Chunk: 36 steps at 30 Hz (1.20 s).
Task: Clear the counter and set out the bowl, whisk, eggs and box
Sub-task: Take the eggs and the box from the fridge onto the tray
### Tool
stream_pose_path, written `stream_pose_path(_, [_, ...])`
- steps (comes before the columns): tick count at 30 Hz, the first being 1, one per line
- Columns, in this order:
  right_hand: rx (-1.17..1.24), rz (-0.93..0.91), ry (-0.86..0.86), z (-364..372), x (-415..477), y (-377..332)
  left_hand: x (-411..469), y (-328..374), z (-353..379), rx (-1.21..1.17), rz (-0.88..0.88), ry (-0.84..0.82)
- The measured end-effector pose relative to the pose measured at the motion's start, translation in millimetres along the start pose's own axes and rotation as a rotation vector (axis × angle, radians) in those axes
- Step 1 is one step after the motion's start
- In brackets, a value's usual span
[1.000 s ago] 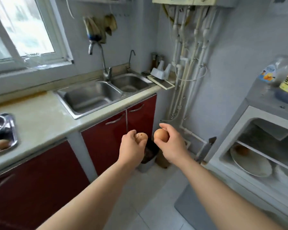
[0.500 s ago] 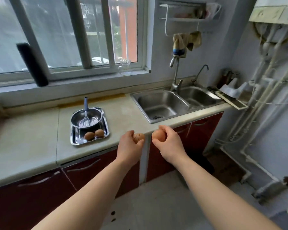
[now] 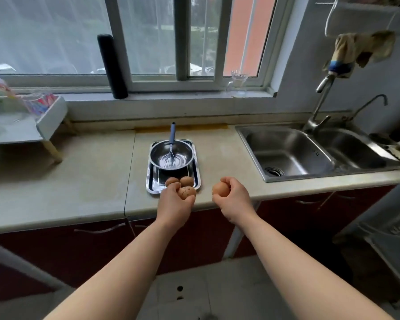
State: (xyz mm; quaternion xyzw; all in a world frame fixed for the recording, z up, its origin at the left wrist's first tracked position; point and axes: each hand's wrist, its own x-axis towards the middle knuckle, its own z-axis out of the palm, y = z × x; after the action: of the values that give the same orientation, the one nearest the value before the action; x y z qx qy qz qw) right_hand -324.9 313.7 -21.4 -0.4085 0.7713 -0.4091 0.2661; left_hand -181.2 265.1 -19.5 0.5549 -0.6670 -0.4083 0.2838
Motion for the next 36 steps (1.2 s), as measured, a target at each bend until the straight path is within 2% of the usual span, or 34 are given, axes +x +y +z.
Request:
stream_pose_path(5, [-0.038,-0.017,-0.097,26,57,5,48,-16,-1,-0.059,-0.085,0.082])
stream_pose_path(15, [-0.079,0.042,-0.223,68,152,29,120,-55,5,-0.029,-0.329,0.257])
stream_pose_path(26, [-0.107,0.145,-0.229,108,197,33,172,-94,13,-0.015,-0.404,0.202])
stream_pose_path(36, [-0.199,0.176,-0.186,133,218,27,208,-115,14,0.108,-0.441,0.027])
